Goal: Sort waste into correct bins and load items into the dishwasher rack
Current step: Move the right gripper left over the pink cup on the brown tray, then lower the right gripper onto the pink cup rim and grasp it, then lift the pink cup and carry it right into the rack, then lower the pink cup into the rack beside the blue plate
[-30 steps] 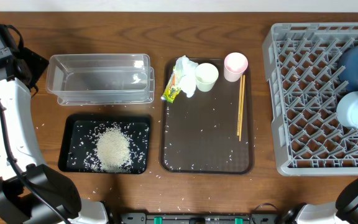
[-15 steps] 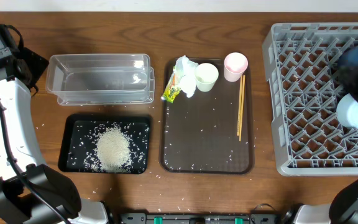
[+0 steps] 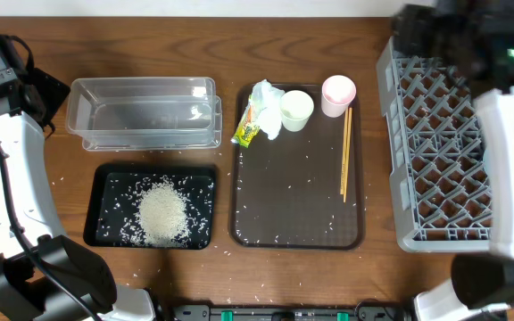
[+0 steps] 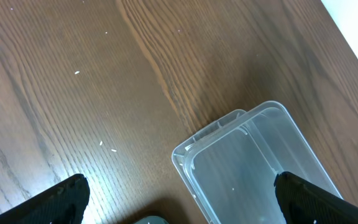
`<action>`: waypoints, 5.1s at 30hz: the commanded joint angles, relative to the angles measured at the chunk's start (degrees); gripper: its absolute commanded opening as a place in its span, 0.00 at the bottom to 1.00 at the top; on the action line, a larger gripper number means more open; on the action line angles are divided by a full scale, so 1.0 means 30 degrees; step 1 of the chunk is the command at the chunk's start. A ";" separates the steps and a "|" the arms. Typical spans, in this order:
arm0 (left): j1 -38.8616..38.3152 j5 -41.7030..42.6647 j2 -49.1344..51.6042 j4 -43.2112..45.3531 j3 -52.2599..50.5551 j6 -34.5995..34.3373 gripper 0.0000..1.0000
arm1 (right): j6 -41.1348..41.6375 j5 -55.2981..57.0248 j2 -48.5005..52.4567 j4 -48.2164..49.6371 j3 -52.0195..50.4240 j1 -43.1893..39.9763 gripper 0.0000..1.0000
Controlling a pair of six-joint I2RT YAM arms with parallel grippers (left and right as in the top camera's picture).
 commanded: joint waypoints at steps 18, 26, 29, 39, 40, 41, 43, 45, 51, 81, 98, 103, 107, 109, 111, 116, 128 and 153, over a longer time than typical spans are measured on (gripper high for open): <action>0.0015 -0.0095 -0.0255 -0.0058 -0.0007 -0.0095 0.98 | 0.3614 0.1902 0.9231 0.3067 0.0102 0.4342 0.36; 0.0015 -0.0095 -0.0255 -0.0058 -0.0007 -0.0087 0.98 | 0.4386 0.4262 0.9515 0.1676 0.0102 0.4809 0.34; 0.0015 -0.0095 -0.0255 -0.0058 -0.0007 -0.0095 0.98 | 0.4386 0.4248 0.9515 0.1355 0.0102 0.4809 0.34; 0.0015 -0.0095 -0.0255 -0.0058 -0.0007 -0.0095 0.98 | 0.4386 0.5457 0.9522 0.0124 0.0095 0.4794 0.37; 0.0015 -0.0095 -0.0255 -0.0051 -0.0007 -0.0095 0.98 | 0.4393 0.5428 0.9522 0.0109 0.0087 0.4794 0.37; 0.0015 -0.0095 -0.0255 -0.0051 -0.0007 -0.0095 0.98 | 0.4393 0.5384 0.9566 0.0124 0.0066 0.4794 0.37; 0.0015 -0.0095 -0.0255 -0.0058 -0.0007 -0.0095 0.98 | 0.4393 0.5413 0.9785 0.0175 0.0066 0.4838 0.36; 0.0015 -0.0095 -0.0255 -0.0058 -0.0007 -0.0095 0.98 | 0.4466 0.5464 1.0149 0.0277 0.0073 0.4830 0.36; 0.0015 -0.0095 -0.0255 -0.0058 -0.0007 -0.0095 0.98 | 0.4612 0.5428 1.0739 0.0612 0.0073 0.4758 0.26; 0.0015 -0.0095 -0.0255 -0.0058 -0.0007 -0.0095 0.98 | 0.1158 -0.1413 0.3993 -0.1581 0.1996 -0.2025 0.01; 0.0015 -0.0095 -0.0255 -0.0051 -0.0007 -0.0095 0.98 | -0.3643 -1.3347 0.6207 -0.5909 0.1945 -1.0630 0.01; 0.0015 -0.0095 -0.0255 -0.0058 -0.0007 -0.0095 0.98 | -0.4146 -1.3355 0.6207 -0.7643 0.1945 -1.2823 0.01; 0.0015 -0.0095 -0.0255 -0.0058 -0.0007 -0.0095 0.98 | -0.5472 -1.3653 0.6200 -0.8480 0.1945 -1.5059 0.01; 0.0015 -0.0095 -0.0255 -0.0058 -0.0007 -0.0095 0.98 | -0.6368 -1.4098 0.6207 -0.8553 0.1945 -1.6116 0.01; 0.0015 -0.0095 -0.0255 -0.0051 -0.0007 -0.0095 0.98 | -0.7468 -1.4666 0.6207 -0.8531 0.1945 -1.7172 0.01; 0.0015 -0.0095 -0.0255 -0.0058 -0.0007 -0.0095 0.98 | -0.9056 -1.6444 0.6368 -0.8357 0.1945 -1.9424 0.01; 0.0015 -0.0095 -0.0255 -0.0051 -0.0007 -0.0095 0.98 | -1.1060 -1.8819 0.8794 -0.7089 0.1923 -2.0873 0.01; 0.0015 -0.0095 -0.0255 -0.0058 -0.0007 -0.0095 0.98 | -1.1285 -2.1631 1.2029 -0.5683 0.1851 -2.2826 0.07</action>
